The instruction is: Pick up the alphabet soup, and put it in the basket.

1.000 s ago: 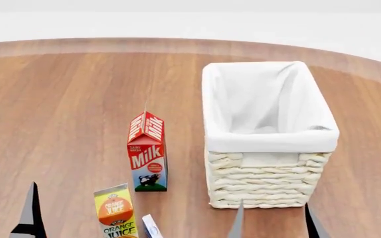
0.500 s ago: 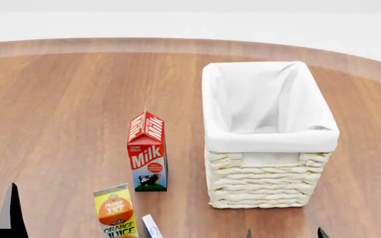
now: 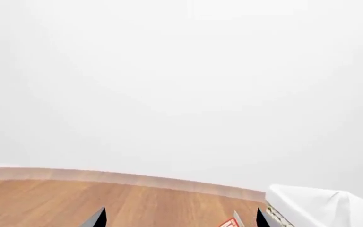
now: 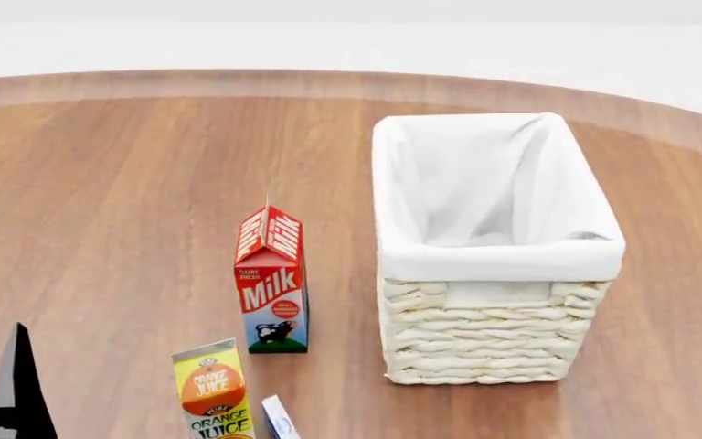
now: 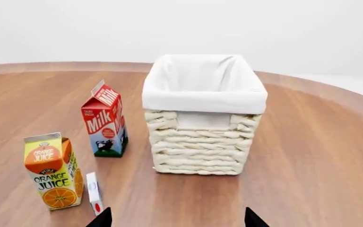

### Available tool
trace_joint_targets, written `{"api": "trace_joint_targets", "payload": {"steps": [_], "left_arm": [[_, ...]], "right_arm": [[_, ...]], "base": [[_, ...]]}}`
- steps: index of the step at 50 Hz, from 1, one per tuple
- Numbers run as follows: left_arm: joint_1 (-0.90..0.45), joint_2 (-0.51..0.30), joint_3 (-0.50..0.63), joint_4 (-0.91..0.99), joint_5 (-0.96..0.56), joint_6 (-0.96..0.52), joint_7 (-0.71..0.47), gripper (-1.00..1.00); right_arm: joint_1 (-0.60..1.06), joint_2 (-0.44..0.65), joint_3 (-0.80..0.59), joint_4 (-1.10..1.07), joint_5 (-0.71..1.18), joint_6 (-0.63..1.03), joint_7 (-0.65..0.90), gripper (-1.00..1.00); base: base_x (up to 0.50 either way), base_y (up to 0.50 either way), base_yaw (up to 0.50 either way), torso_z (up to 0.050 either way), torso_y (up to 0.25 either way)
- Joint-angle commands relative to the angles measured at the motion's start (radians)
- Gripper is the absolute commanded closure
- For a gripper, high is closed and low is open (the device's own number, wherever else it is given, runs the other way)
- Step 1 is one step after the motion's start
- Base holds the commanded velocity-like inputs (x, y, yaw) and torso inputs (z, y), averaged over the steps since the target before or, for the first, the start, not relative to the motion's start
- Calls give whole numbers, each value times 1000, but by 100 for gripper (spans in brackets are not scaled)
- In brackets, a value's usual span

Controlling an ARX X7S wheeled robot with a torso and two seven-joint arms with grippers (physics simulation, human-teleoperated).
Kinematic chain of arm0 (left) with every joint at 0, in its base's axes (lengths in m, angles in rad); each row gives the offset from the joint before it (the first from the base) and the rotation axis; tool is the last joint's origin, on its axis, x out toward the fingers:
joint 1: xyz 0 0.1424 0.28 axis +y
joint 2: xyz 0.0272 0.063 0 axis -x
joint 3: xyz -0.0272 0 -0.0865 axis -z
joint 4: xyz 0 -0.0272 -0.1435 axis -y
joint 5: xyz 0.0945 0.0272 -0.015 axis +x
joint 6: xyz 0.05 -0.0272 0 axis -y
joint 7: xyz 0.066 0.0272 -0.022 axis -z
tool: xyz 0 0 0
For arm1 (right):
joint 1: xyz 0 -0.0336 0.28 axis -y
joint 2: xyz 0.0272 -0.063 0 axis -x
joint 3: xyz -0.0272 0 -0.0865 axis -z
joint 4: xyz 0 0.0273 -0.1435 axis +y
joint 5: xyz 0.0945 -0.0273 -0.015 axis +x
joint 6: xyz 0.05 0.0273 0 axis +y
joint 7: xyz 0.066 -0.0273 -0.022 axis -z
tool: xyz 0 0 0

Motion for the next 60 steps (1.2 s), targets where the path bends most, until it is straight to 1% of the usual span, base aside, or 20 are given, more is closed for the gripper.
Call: {"api": "trace_joint_targets", "payload": {"steps": [1,3,6,7,19,24,33,39,51,60], "left_arm": [[-23,-12,-16,9,-31,-24,-16,-100],[-20,-14,-23,13,-37,-25,-20,-100],[-16,-17,-35,17,-52,-25,-22,-100],[-24,-25,-60,35,-84,-45,-33,-100],[-25,-28,-60,42,-90,-44,-45,-100],[-21,-31,-62,42,-87,-39,-49,-100],[-15,-31,-63,40,-102,-26,-47,-100],[-21,-32,-58,38,-114,-28,-46,-100],[-23,-40,-56,58,-121,-39,-62,-100],[-12,-45,-53,64,-122,-32,-63,-100]], "right_arm": [[-99,188,-63,-16,121,-199,117,-100],[-119,227,-95,-15,108,-256,137,-100],[-145,258,-124,-14,93,-305,156,-100],[-247,245,-76,11,71,-352,113,-100],[-303,251,-46,16,54,-383,100,-100],[-291,236,-72,32,40,-379,88,-100],[-315,235,-60,37,33,-394,76,-100],[-281,203,-110,74,8,-385,50,-100],[-291,199,-125,98,-12,-379,36,-100],[-225,185,-177,132,-11,-348,23,-100]], "base": [[0,0,0,0,0],[0,0,0,0,0],[0,0,0,0,0],[0,0,0,0,0],[0,0,0,0,0],[0,0,0,0,0],[0,0,0,0,0],[0,0,0,0,0],[0,0,0,0,0],[0,0,0,0,0]]}}
